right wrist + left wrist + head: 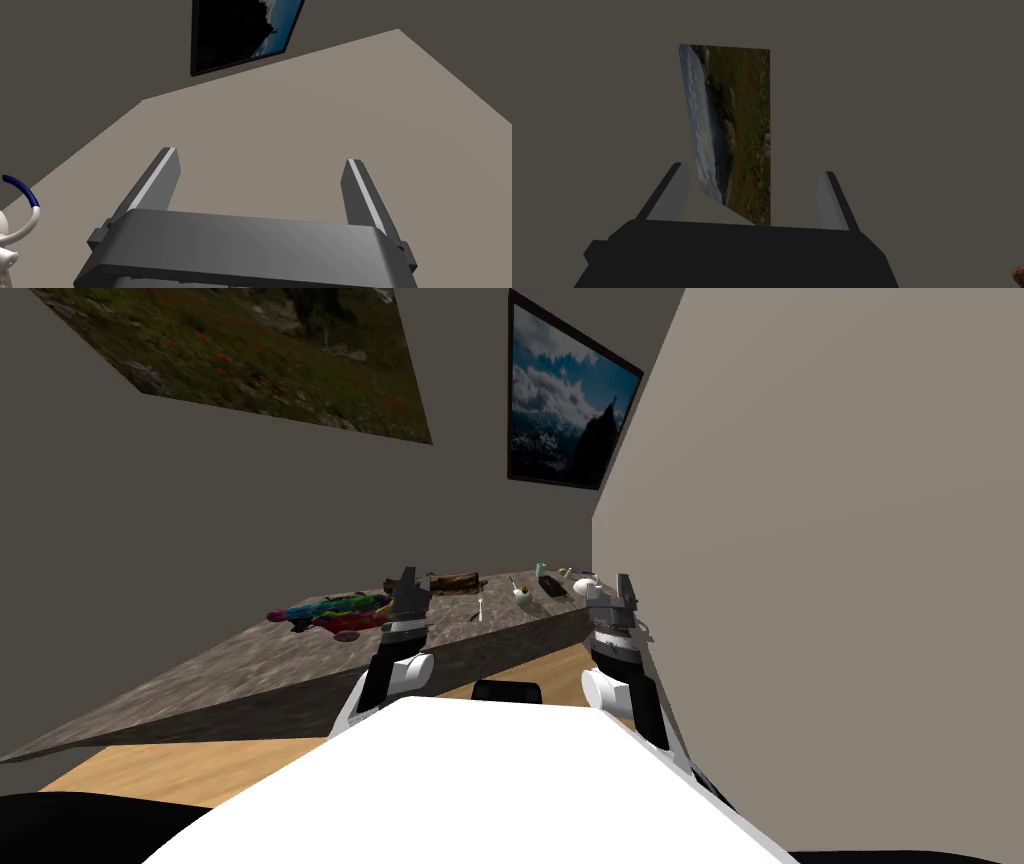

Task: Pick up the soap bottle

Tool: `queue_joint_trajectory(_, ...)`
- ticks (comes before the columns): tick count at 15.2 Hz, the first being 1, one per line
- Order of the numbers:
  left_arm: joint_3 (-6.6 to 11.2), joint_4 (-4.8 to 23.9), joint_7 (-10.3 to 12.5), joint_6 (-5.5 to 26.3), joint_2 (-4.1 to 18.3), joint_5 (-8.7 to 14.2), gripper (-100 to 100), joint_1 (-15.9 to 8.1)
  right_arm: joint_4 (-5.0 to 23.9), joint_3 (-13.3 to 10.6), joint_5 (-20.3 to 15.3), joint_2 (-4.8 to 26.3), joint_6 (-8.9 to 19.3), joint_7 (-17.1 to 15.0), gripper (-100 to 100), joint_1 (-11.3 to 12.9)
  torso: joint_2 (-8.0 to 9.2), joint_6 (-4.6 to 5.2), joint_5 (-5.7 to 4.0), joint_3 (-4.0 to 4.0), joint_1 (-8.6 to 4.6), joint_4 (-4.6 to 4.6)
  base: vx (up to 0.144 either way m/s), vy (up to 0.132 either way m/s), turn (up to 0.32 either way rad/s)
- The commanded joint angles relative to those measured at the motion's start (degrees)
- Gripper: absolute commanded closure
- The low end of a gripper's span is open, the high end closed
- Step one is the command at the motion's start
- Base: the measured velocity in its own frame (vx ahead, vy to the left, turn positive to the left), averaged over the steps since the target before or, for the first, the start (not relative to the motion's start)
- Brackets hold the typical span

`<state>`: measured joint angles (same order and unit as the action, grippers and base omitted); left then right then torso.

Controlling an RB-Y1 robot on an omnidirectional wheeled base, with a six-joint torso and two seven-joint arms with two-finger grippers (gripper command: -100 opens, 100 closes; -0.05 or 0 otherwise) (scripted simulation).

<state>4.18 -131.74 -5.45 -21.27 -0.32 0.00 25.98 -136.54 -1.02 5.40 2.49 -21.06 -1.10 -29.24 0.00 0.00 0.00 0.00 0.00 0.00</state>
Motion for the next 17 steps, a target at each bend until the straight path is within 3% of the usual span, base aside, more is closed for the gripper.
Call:
queue_joint_trajectory(1, 0.0, 0.0, 0.0, 0.0, 0.0, 0.0, 0, 0.0, 0.29, -0.07, 0.07, 1.76, -0.07, -0.15, -100, -0.19, 0.0, 0.0, 0.0, 0.0, 0.0, 0.0, 0.0, -0.004, 0.054)
queue_joint_trajectory(5, 0.0, 0.0, 0.0, 0.0, 0.0, 0.0, 0, 0.0, 0.98, -0.24, 0.22, 5.38, -0.25, -0.52, -100, -0.64, -0.01, -0.02, -0.02, -0.01, -0.1, 0.0, 0.004, -0.018, 0.099)
queue_joint_trajectory(17, 0.0, 0.0, 0.0, 0.0, 0.0, 0.0, 0, -0.01, 4.25, -1.04, 0.95, 20.32, -1.06, -2.21, -100, -2.72, -0.03, -0.03, -0.03, -0.02, -0.13, -0.01, 0.004, -0.024, 0.122)
